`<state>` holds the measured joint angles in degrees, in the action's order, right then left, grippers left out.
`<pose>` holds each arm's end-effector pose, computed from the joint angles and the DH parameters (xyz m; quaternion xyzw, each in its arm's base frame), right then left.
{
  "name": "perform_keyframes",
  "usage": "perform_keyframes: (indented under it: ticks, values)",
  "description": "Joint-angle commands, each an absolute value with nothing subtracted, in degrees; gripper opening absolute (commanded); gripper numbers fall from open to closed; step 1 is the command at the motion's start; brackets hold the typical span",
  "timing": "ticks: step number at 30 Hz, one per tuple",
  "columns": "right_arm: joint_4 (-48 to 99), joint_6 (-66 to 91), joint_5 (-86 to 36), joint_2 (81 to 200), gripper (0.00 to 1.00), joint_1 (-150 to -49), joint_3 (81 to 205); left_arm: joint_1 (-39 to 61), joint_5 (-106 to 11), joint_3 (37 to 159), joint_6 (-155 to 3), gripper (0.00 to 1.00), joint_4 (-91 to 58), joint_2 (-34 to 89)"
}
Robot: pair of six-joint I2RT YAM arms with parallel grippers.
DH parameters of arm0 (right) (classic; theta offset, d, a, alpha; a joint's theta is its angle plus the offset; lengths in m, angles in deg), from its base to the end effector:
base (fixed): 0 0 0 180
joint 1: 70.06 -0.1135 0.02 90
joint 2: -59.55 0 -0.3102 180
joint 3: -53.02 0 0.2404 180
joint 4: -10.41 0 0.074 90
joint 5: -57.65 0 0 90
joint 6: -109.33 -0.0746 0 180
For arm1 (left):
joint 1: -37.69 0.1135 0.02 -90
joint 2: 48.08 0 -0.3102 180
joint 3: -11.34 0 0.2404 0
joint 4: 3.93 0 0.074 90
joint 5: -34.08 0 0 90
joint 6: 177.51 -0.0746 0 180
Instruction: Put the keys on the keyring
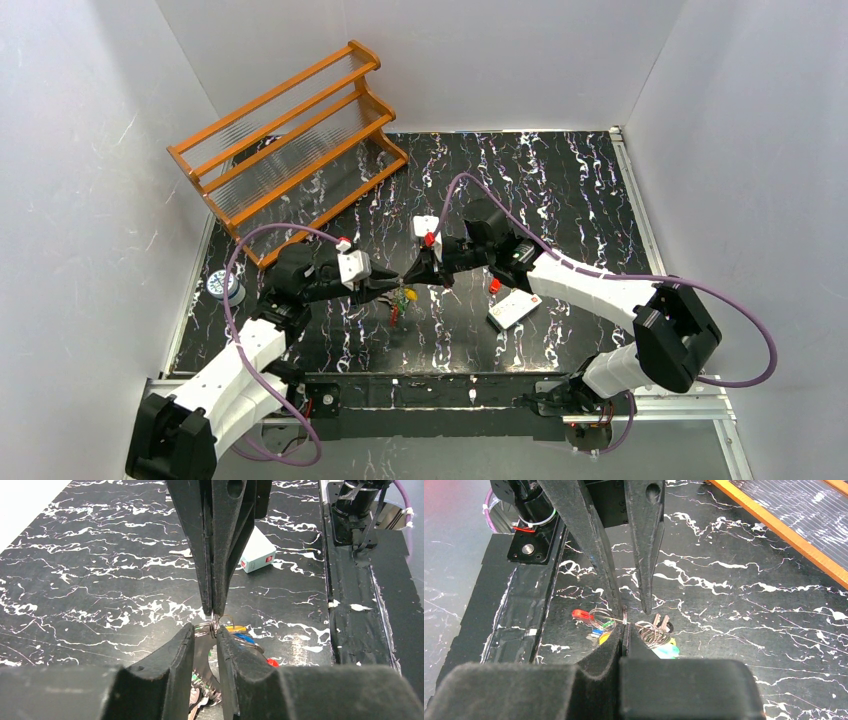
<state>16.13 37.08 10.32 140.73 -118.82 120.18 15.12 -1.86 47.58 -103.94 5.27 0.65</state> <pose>0.1775 0.2792 0.3183 -0.5928 0.5222 0.4300 0.4370 0.1317 -0.1201 0.2879 0.5103 0.5064 -0.3627 0.5930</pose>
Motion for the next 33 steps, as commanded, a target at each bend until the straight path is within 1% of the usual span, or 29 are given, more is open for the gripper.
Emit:
perform_keyframes:
  ticks: [1,7,9,11,14,16,17,18,22,23,25,26,27,28,30,31,33]
  values:
    - [13.26,36.24,12.39,140.92,0.01,-118.87,122.68,14.50,-1.21,49.84,-103.72,0.20,5.30,1.17]
    - [13.26,36.03,13.10,140.93,0.01,-119.00,122.67,13.92,-1.50,50.36,-102.89,0.19,5.30,2.11]
    - [13.26,36.02,13.26,140.90,0.01,-119.01,122.67,13.80,-1.63,50.56,-102.36,0.22,5.34,2.50]
    - [13.22,36.02,13.34,140.80,0.01,-119.08,122.74,13.63,-2.07,50.74,-101.96,0.22,5.30,2.82]
    - [13.17,36.10,13.24,140.84,0.01,-119.06,122.62,13.56,-2.22,50.85,-101.67,0.14,5.27,3.16]
    - [13.23,36.11,13.24,140.87,0.01,-119.05,122.50,13.52,-2.22,50.85,-101.66,0.07,5.25,3.25]
    - [13.18,36.11,13.19,140.85,0.01,-119.03,122.45,13.52,-2.22,50.91,-101.89,0.02,5.10,3.25]
    - [13.19,36.18,13.14,140.85,0.01,-119.08,122.42,13.52,-2.30,50.98,-102.07,0.00,4.81,3.25]
    - [13.05,36.29,11.96,140.51,0.01,-119.06,122.21,13.52,-3.05,51.29,-102.36,0.00,3.65,2.97]
    - [12.86,36.17,11.32,140.27,0.05,-119.10,122.15,13.52,-3.16,51.33,-102.59,0.00,3.40,2.77]
    - [12.10,35.63,9.35,139.53,0.35,-119.10,121.62,13.52,-3.71,51.37,-103.40,0.00,2.58,2.15]
    - [11.15,35.59,8.28,138.89,0.47,-119.09,121.11,13.52,-4.03,51.38,-103.95,0.00,1.93,1.56]
    - [9.82,35.51,7.23,137.95,0.55,-119.03,120.16,13.52,-4.33,51.38,-104.62,0.00,1.41,1.05]
    - [8.13,35.42,6.00,136.88,0.62,-119.08,118.97,13.52,-4.59,51.31,-105.30,0.00,0.91,0.45]
    - [3.89,35.41,3.79,134.33,0.73,-119.02,115.84,13.52,-4.75,50.97,-107.08,0.00,0.36,-0.98]
    - [1.87,35.41,2.59,133.16,0.78,-119.05,114.34,13.52,-4.64,50.61,-108.04,0.00,0.34,-1.90]
    - [-1.57,35.43,0.03,130.69,0.83,-119.07,111.24,13.52,-4.73,49.81,-109.96,0.00,0.42,-3.94]
